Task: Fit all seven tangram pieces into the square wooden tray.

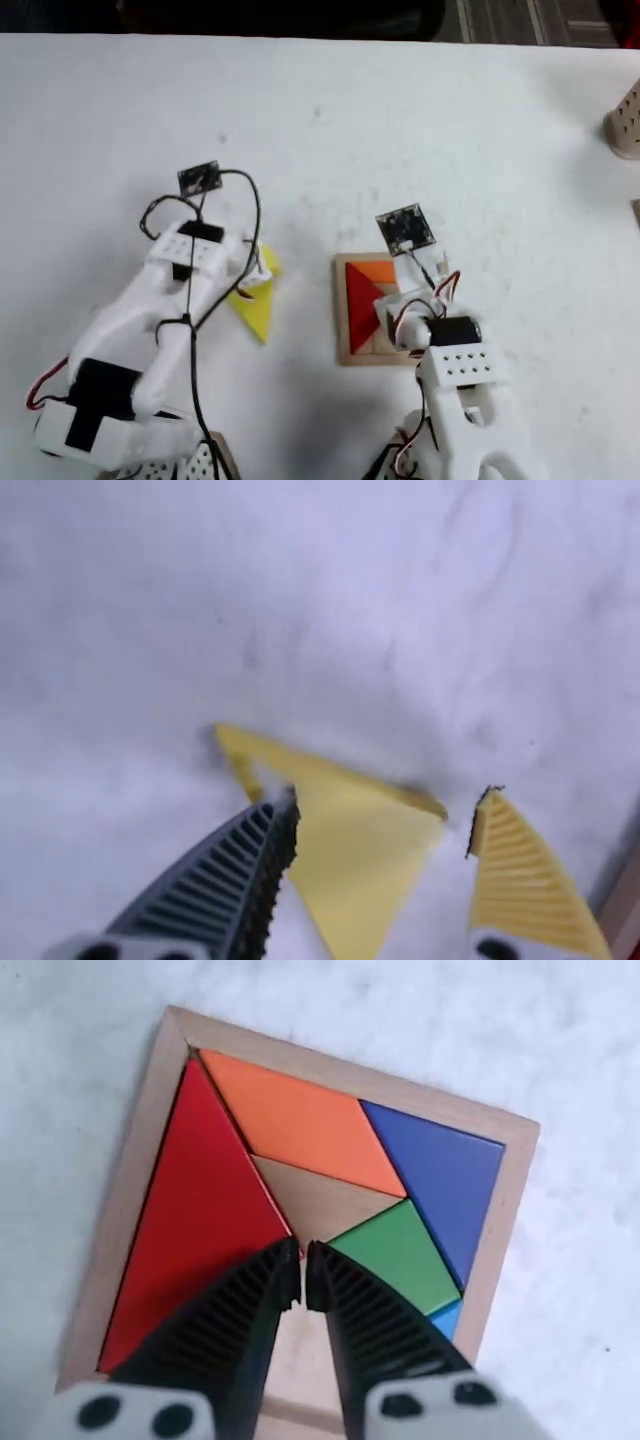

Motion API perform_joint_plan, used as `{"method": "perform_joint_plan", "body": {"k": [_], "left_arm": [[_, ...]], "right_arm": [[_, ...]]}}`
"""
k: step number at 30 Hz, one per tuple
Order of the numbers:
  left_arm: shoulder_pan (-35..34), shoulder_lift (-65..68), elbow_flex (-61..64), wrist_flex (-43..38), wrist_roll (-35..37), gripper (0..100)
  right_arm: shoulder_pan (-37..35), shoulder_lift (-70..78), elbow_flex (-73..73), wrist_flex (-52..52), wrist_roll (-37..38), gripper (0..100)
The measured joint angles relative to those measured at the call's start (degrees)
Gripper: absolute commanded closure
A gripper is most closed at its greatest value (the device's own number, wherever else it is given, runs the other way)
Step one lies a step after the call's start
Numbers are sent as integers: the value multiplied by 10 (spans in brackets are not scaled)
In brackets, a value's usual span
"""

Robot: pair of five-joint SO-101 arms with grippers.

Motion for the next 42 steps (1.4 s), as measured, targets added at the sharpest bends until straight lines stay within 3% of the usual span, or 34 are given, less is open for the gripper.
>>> {"method": "perform_joint_plan", "body": {"k": [14,16,21,23,29,37,42], "left_arm": [[-6,15,-10,1,0,696],[-7,16,-11,6,0,648],[-18,16,-16,37,1,404],[-20,17,-15,63,1,369],[-3,18,-14,130,1,382],[2,72,-23,102,22,382],[3,139,-90,144,27,382]], "right_arm": [[-1,0,0,0,3,981],[-3,0,0,0,3,981],[-5,0,0,0,3,981],[-5,0,0,0,3,981],[-5,0,0,0,3,981],[-5,0,0,0,3,981],[-5,0,0,0,3,981]]}}
